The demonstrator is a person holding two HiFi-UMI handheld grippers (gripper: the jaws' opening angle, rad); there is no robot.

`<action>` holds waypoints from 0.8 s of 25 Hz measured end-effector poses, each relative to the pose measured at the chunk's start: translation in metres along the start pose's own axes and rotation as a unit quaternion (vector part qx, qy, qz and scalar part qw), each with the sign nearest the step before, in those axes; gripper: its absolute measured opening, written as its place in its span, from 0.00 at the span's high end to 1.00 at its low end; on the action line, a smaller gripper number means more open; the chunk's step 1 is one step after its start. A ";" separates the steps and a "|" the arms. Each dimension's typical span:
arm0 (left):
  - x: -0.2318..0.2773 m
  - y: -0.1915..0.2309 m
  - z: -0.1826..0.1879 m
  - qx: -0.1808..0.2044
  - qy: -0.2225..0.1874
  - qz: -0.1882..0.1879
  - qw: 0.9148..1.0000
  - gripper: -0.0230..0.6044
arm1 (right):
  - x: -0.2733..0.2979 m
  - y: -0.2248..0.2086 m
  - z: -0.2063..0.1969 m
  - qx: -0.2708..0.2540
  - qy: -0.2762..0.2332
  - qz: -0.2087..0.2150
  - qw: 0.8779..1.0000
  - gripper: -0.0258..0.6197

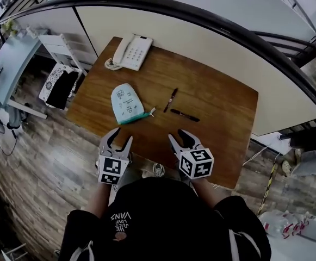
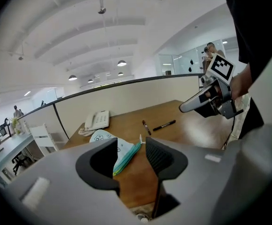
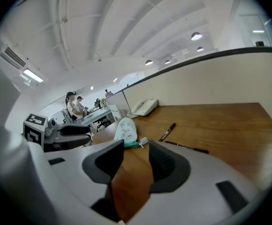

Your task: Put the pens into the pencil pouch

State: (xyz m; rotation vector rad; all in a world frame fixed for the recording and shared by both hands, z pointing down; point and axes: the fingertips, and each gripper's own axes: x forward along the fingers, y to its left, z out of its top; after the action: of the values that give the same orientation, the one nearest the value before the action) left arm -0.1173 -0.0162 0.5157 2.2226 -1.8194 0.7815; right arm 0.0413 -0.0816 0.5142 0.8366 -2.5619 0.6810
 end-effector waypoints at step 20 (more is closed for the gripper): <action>0.093 0.014 -0.087 0.141 0.115 -0.173 0.968 0.69 | 0.057 -0.024 -0.015 0.068 0.015 -0.163 0.984 0.73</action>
State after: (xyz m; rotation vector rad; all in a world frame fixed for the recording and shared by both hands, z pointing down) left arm -0.1442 -0.0616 0.6322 2.3991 -1.2331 1.2211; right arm 0.0159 -0.1166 0.5612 1.2445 -2.2948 0.7614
